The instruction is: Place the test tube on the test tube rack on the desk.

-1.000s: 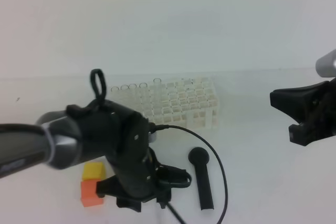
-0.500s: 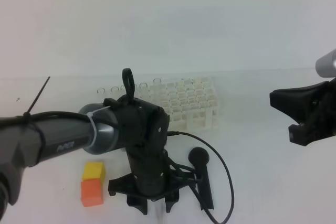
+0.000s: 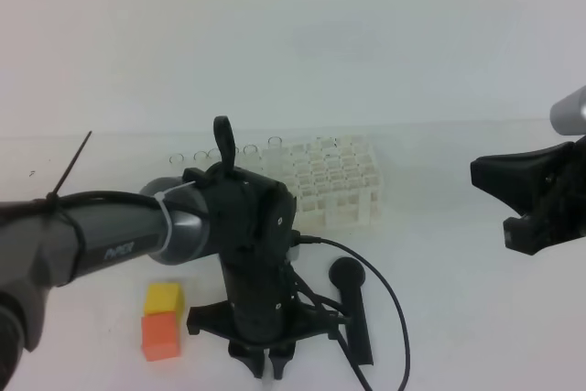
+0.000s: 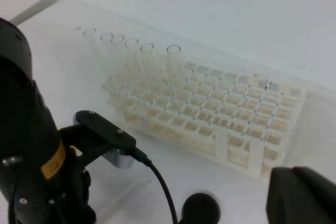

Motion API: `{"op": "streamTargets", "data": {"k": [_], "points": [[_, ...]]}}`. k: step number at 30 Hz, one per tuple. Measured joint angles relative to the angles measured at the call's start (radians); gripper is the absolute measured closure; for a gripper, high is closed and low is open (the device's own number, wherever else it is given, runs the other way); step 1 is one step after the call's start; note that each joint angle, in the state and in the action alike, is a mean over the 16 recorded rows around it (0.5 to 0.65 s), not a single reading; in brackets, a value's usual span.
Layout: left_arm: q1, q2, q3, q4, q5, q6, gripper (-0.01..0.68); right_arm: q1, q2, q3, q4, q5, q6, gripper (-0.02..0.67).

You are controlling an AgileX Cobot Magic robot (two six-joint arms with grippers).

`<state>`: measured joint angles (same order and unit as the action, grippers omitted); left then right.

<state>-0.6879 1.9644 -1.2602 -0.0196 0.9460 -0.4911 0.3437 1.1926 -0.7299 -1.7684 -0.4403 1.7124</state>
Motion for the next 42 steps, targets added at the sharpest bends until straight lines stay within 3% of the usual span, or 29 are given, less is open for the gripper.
{"op": "streamTargets", "data": {"k": [12, 20, 28, 37, 42], "points": [[0.005, -0.11, -0.172, 0.026, 0.037, 0.159, 0.673, 0.0, -0.001, 0.0, 0.0, 0.0, -0.028, 0.65], [0.049, -0.164, -0.175, -0.125, -0.099, 0.437, 0.673, 0.0, -0.035, 0.0, 0.0, 0.0, -0.037, 0.65], [0.116, -0.196, -0.007, -0.537, -0.305, 0.909, 0.673, 0.0, -0.127, 0.0, 0.0, 0.01, -0.061, 0.65], [0.148, -0.354, 0.327, -1.255, -0.477, 1.716, 0.673, 0.0, -0.208, 0.0, 0.0, 0.011, -0.087, 0.65], [0.15, -0.465, 0.469, -1.581, -0.505, 2.077, 0.673, 0.0, -0.22, 0.0, 0.0, -0.006, -0.089, 0.65]]}}
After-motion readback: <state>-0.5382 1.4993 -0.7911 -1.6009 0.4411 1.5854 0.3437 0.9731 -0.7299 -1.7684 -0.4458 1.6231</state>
